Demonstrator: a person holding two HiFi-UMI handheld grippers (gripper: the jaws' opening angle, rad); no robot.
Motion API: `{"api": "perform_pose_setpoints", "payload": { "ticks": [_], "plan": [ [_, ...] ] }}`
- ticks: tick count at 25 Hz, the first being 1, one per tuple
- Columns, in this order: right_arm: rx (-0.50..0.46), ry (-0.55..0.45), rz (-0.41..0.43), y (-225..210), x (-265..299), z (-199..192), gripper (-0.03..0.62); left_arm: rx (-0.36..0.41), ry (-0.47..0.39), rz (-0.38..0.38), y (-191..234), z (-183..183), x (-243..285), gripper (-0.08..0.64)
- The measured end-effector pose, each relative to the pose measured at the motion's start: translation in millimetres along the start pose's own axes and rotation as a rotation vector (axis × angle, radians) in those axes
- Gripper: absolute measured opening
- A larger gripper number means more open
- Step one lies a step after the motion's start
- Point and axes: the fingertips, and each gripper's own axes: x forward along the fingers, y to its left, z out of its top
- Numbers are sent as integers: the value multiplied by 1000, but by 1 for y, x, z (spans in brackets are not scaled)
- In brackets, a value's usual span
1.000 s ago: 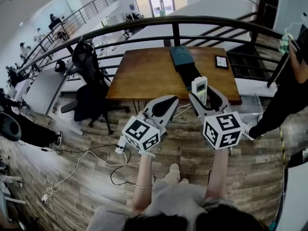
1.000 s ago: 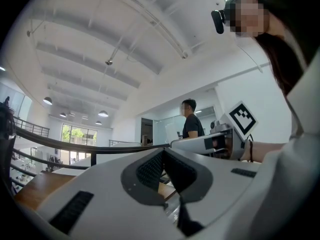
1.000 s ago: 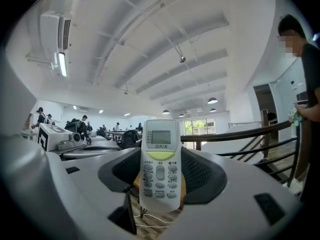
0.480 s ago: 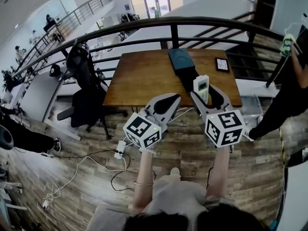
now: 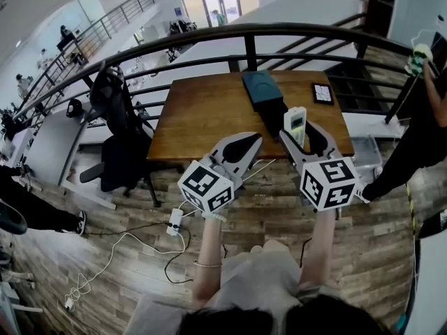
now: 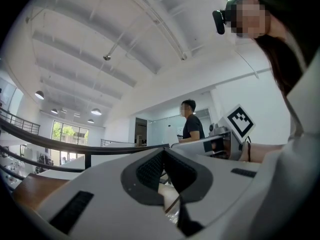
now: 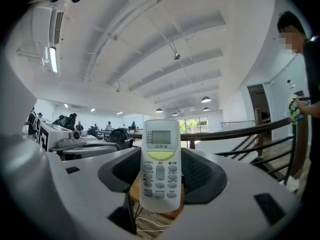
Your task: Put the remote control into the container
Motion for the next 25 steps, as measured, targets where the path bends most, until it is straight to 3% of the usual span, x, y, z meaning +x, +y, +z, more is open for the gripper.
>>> {"api": "perform_pose_setpoints", "payload": {
  "ticks": [9,25],
  "plan": [
    [18,40,2,-12,24,-9,245,-40,11,20,24,-12,7,3],
    [6,83,62,-71,111,-2,245,-59,6,71,100,-23,70,5]
  ]
}}
